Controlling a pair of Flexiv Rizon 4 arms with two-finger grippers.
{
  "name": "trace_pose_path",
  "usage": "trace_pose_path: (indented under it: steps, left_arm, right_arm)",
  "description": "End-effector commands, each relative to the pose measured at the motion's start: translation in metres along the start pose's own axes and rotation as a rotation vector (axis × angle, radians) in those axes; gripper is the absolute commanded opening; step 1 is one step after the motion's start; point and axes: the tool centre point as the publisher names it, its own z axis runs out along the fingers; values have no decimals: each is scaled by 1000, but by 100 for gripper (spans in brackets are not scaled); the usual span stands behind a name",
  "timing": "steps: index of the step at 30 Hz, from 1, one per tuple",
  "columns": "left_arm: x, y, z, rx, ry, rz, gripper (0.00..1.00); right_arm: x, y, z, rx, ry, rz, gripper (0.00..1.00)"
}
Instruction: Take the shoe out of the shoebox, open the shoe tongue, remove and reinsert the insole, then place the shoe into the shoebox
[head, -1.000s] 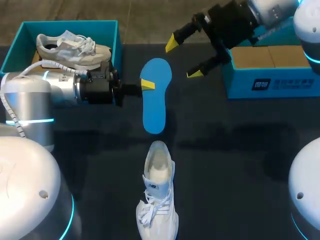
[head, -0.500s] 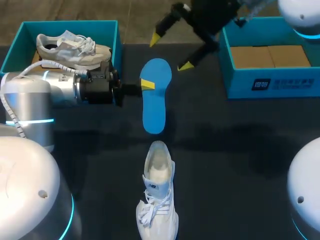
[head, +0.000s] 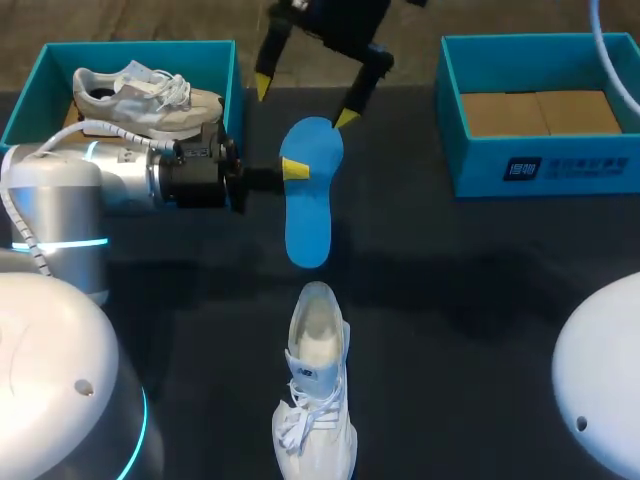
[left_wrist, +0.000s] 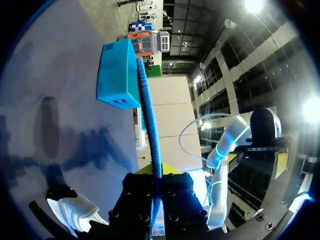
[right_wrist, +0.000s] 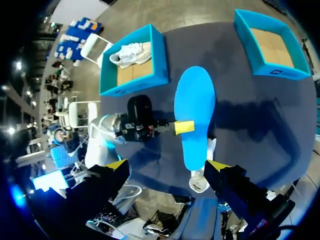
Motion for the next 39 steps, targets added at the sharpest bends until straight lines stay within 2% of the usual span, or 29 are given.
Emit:
trace_pose_path:
  steps: [1,8,24,29,31,39]
  left_arm:
    - [0,1,-1,1,-2,0,0]
    - [0,1,-1,1,-2,0,0]
    - [0,1,-1,1,-2,0,0]
    - [0,1,-1,1,-2,0,0]
    - [0,1,-1,1,-2,0,0]
    - [0,1,-1,1,-2,0,0]
  right_arm:
    - [7,0,0,2,-230,2,100]
    - [12,-5,6,1,-309,9,100]
    - [20,-7,23,-16,-319,13,100]
    - [8,-7,22,-29,-215,9,100]
    - [2,-6,21,-30,-141,6,100]
    - [-31,-3,22,2,243,-12,100]
